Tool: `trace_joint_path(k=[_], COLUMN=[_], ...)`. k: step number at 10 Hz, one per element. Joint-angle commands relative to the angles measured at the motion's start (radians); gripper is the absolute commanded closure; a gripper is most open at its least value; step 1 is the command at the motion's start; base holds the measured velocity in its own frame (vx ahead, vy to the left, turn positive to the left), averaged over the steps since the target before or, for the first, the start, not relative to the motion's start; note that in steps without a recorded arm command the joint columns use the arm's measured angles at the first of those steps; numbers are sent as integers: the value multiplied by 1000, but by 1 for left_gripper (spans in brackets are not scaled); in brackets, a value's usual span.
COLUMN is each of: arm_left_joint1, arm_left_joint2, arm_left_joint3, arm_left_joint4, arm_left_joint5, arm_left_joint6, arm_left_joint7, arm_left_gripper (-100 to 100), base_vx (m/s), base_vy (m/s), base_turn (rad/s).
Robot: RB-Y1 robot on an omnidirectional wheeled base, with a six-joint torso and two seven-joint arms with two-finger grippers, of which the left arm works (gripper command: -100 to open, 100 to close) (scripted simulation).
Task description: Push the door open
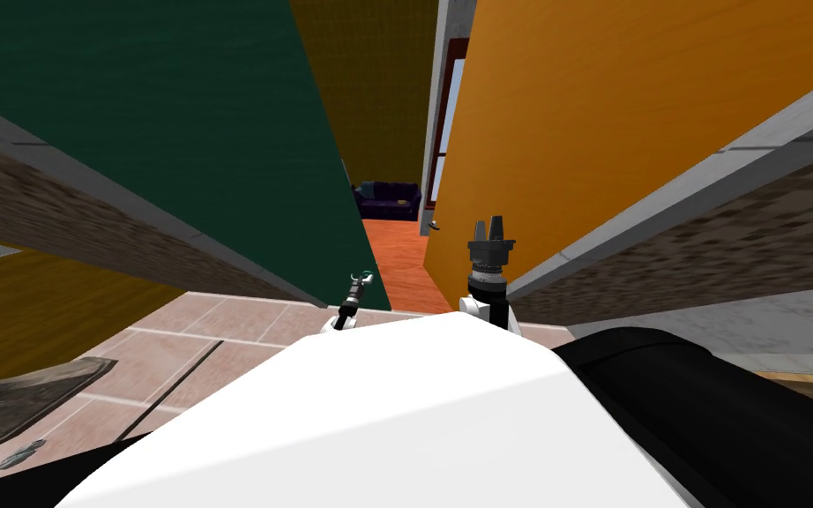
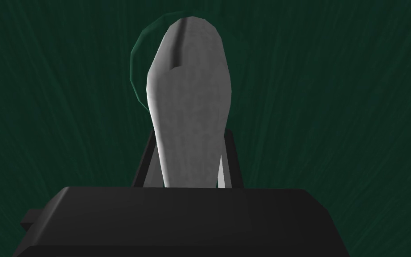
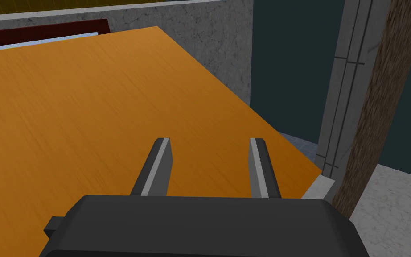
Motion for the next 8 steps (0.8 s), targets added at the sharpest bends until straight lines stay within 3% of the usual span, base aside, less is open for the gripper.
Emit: trace_joint_path(k=[1,4,8], arm_left_joint1=[3,3,-7], arm_left_joint2=[-1,-1,-7], arm_left_joint3=[-1,-1,28], arm_left_joint4=[1,1,2], arm_left_joint5=[0,0,22], arm_left_joint6=[0,0,11], arm_left_joint7=[0,0,-35], arm_left_gripper=[100,100,100], base_vx=[-13,0,141], base_vy=[4,0,-51], base_turn=[-15,0,45])
